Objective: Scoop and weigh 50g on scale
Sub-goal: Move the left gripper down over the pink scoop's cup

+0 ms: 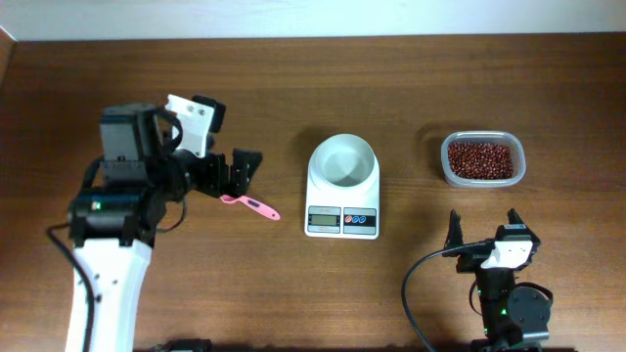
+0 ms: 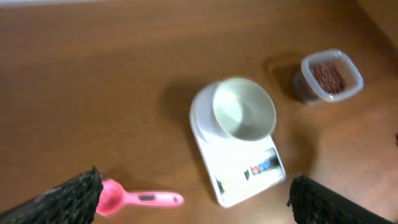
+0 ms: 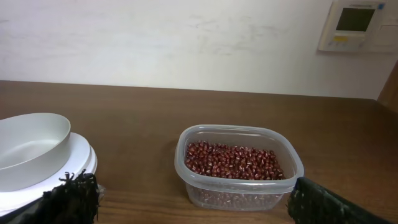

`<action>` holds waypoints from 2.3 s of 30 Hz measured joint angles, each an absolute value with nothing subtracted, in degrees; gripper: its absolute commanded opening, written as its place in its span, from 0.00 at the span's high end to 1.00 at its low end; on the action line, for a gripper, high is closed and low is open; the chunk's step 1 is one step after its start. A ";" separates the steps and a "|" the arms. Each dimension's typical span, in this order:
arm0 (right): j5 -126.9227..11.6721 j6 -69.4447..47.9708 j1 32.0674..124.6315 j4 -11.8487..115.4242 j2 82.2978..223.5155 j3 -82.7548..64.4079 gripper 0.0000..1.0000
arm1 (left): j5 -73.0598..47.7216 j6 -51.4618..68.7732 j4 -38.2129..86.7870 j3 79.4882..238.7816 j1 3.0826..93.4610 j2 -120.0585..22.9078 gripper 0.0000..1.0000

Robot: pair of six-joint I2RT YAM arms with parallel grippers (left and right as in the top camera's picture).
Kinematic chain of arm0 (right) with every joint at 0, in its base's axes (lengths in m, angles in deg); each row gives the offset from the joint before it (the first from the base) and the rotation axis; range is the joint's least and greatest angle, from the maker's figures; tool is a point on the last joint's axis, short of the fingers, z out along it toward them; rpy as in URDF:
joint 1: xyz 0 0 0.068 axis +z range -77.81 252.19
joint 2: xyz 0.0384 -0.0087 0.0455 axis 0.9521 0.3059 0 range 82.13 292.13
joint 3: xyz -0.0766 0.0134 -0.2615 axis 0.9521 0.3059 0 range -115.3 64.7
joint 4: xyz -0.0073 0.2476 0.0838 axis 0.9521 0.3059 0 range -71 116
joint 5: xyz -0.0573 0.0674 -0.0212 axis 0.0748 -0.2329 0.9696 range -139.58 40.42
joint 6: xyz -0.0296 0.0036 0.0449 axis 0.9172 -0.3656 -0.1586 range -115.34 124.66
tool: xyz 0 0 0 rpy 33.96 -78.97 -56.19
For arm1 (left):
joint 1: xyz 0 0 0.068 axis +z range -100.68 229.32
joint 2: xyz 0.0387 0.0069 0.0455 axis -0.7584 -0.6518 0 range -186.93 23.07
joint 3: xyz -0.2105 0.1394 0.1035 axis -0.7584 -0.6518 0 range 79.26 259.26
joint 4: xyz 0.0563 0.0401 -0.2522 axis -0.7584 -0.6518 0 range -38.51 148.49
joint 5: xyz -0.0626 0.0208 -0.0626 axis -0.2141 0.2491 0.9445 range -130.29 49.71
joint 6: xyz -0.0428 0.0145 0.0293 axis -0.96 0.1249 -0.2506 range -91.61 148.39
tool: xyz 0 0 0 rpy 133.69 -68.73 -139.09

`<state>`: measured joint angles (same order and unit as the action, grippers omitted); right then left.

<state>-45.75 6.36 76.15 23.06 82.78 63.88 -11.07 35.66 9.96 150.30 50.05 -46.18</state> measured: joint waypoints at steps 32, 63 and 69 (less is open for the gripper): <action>-45.75 6.38 76.15 23.06 82.76 63.88 0.01 | -38.15 -24.47 7.80 142.87 50.05 -61.07 0.01; -45.75 6.38 76.15 23.06 82.78 63.88 0.01 | -39.73 -24.32 11.25 142.57 50.05 -76.76 0.46; -45.75 6.40 76.15 23.06 82.76 63.88 0.01 | -39.73 -24.29 12.89 142.57 50.05 -77.61 0.56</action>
<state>-45.75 6.40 76.15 23.06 82.76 63.88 -39.73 -24.29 12.89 142.57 50.05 -77.61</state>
